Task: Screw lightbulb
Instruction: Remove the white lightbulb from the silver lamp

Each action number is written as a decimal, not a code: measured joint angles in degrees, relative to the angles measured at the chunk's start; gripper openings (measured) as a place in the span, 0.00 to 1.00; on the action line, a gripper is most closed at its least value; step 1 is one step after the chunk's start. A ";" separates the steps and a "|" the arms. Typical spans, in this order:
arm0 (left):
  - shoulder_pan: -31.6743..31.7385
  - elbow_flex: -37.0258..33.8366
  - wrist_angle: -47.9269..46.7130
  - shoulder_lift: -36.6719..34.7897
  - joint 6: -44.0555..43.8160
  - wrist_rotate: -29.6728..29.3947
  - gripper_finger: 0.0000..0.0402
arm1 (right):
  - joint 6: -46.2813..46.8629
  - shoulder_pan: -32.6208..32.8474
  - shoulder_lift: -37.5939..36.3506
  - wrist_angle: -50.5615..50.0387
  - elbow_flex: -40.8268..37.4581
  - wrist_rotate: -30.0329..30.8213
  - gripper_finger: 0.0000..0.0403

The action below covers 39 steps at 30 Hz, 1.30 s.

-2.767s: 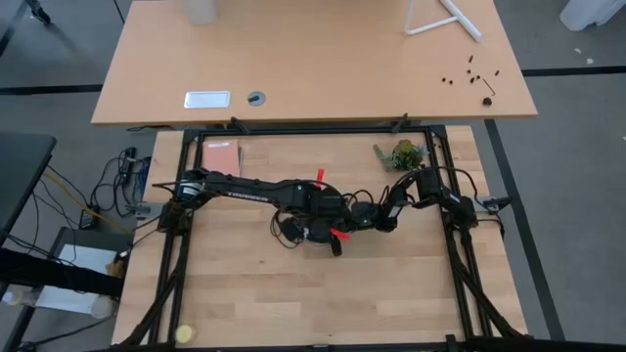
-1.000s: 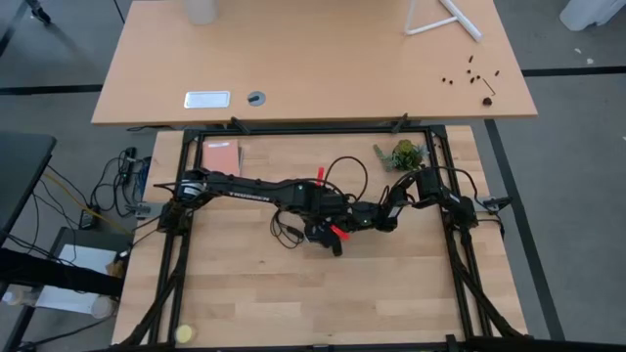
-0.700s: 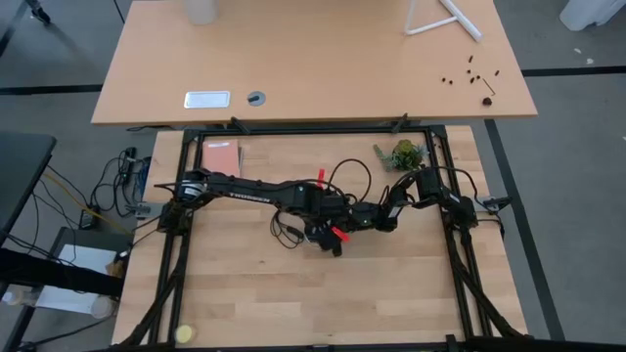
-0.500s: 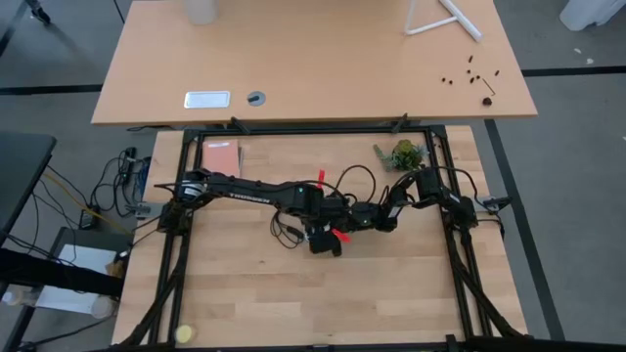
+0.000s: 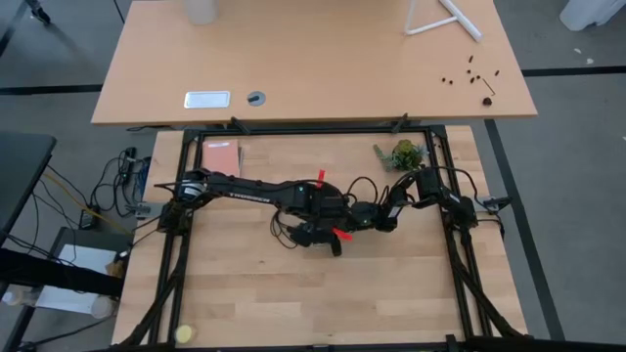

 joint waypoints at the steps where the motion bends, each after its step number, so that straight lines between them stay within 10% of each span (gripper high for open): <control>1: 0.00 0.00 -0.06 0.00 2.59 -0.01 0.88 | 0.01 0.00 0.00 0.00 0.00 -0.02 0.45; 8: -0.07 0.02 -1.17 -0.13 15.90 -0.25 0.83 | -0.33 0.00 0.00 0.00 0.00 -0.04 0.45; 15: -0.17 0.02 -1.75 -0.13 10.48 -0.08 0.72 | -0.29 0.00 0.00 -0.02 0.00 -0.06 0.45; 39: -1.78 -0.07 -2.69 -0.09 -64.88 4.05 0.62 | -0.31 -0.07 0.00 0.02 -0.07 -0.43 0.45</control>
